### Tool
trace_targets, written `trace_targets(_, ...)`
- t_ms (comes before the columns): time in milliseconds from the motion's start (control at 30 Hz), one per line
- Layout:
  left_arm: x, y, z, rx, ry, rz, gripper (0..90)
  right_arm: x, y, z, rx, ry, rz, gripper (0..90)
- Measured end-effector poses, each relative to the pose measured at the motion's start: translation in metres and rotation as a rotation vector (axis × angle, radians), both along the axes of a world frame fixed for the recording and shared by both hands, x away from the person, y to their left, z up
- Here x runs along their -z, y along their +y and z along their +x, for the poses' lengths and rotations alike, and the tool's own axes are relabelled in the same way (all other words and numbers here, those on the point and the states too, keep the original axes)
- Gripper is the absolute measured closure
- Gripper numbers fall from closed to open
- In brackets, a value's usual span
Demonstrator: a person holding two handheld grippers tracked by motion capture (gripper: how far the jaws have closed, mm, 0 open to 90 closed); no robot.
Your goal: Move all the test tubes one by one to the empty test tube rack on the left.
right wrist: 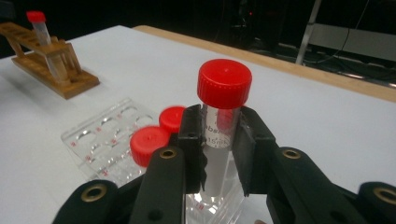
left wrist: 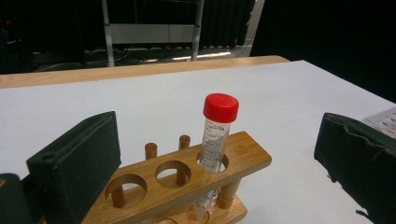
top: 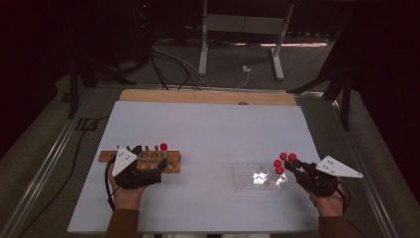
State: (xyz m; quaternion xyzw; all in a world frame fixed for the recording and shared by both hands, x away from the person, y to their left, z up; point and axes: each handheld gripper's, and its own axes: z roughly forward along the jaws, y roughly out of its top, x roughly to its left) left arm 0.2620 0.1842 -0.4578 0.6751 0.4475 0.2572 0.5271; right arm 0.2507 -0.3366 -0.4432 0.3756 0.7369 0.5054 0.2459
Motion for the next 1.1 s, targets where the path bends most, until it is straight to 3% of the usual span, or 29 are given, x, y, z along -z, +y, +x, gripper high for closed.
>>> trace_targets(500,-0.013,-0.006,-0.005,0.022,-0.035,-0.010,1.3,-0.027,-0.004,-0.010,0.002,-0.019,-0.019,73.6)
trace_targets(1100,-0.026,-0.013,-0.011,0.040,-0.061,-0.019,1.3,-0.039,0.005,-0.024,-0.105,0.029,-0.039,73.6)
